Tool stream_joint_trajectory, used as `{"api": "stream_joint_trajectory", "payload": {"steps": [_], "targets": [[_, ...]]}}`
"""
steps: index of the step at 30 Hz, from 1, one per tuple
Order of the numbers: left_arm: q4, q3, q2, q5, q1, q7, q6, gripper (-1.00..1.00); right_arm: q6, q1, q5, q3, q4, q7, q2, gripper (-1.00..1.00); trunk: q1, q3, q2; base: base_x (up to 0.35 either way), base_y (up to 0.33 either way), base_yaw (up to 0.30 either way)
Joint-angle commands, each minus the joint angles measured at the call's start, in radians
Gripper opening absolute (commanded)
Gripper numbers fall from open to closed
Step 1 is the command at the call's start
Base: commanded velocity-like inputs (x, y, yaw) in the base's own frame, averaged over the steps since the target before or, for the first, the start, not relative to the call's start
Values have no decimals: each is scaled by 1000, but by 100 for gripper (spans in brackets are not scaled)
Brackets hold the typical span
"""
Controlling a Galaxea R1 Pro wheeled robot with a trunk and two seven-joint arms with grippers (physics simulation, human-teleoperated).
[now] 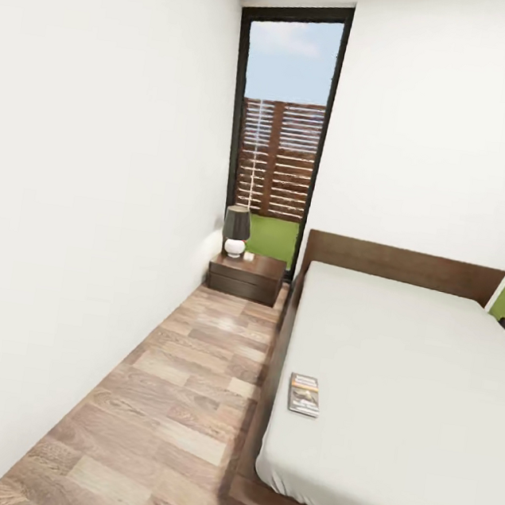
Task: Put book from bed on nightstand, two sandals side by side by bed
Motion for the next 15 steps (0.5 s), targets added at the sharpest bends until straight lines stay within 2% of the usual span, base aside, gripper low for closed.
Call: {"api": "stream_joint_trajectory", "payload": {"steps": [1, 15], "targets": [[0, -9, 0, 7, 0, 2, -3, 100, -5, -1, -3, -2, 2, 0, 0, 100, 1, -2, -2, 91, 2, -294], [0, -9, 0, 7, 0, 2, -3, 100, -5, -1, -3, -2, 3, 0, 1, 100, 1, -2, -2, 38, 1, -293]]}}
